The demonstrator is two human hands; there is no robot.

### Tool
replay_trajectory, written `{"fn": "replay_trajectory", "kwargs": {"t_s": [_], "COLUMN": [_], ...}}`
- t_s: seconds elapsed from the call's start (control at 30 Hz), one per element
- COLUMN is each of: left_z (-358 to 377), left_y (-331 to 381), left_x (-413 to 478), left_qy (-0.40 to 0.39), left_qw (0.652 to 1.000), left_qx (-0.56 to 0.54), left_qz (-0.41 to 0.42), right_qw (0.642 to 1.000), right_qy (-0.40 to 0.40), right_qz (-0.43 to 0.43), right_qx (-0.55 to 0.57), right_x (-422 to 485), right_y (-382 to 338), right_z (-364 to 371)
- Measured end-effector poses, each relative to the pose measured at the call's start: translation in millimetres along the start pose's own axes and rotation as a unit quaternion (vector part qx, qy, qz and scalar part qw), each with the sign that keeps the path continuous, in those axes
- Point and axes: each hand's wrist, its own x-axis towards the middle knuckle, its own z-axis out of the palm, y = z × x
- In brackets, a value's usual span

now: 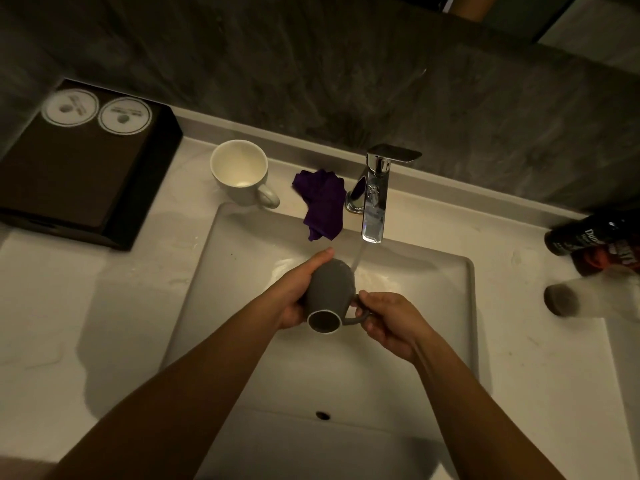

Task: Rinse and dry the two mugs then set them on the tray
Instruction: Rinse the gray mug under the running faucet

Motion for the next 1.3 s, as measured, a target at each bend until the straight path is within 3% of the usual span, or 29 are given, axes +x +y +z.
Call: {"fn": "replay_trajectory", "kwargs": {"t_s": [0.27,0.37,0.47,0.63,0.77,0.9,1.0,1.13,1.3], "left_z": [-24.4,-36.4,-49.5,-68.3,-95.2,-141.5,-174.0,-199.1,-200.3], "left_y": [14.0,16.5,13.0,0.7,-5.2,-11.9,-25.0,-41.0,-43.7], "left_x": [-28.2,-37.7,-48.0,-72.9,-88.6,-86.4,-80.8,-75.7,-75.7], "left_qy": [0.076,0.103,0.103,0.206,0.325,0.425,0.461,0.479,0.49], "left_qw": [0.982,0.965,0.948,0.854,0.785,0.705,0.655,0.635,0.617], "left_qx": [0.167,0.215,0.225,0.301,0.272,0.378,0.475,0.542,0.564], "left_qz": [0.046,0.106,0.199,0.372,0.452,0.424,0.365,0.271,0.249], "right_qw": [0.998,0.993,0.96,0.901,0.84,0.767,0.749,0.745,0.757], "right_qy": [-0.057,-0.026,0.051,0.121,0.146,0.166,0.169,0.165,0.147], "right_qz": [0.03,-0.063,-0.187,-0.282,-0.367,-0.449,-0.475,-0.491,-0.485], "right_qx": [-0.001,-0.092,-0.202,-0.308,-0.372,-0.428,-0.43,-0.421,-0.413], "right_x": [-2.5,-6.5,-8.0,-5.9,-1.1,2.4,6.9,13.1,19.8], "right_y": [10.0,12.8,15.8,20.0,23.4,19.5,12.5,3.1,-2.9], "right_z": [20.2,40.6,62.7,91.2,108.9,132.7,158.7,192.9,224.9]}}
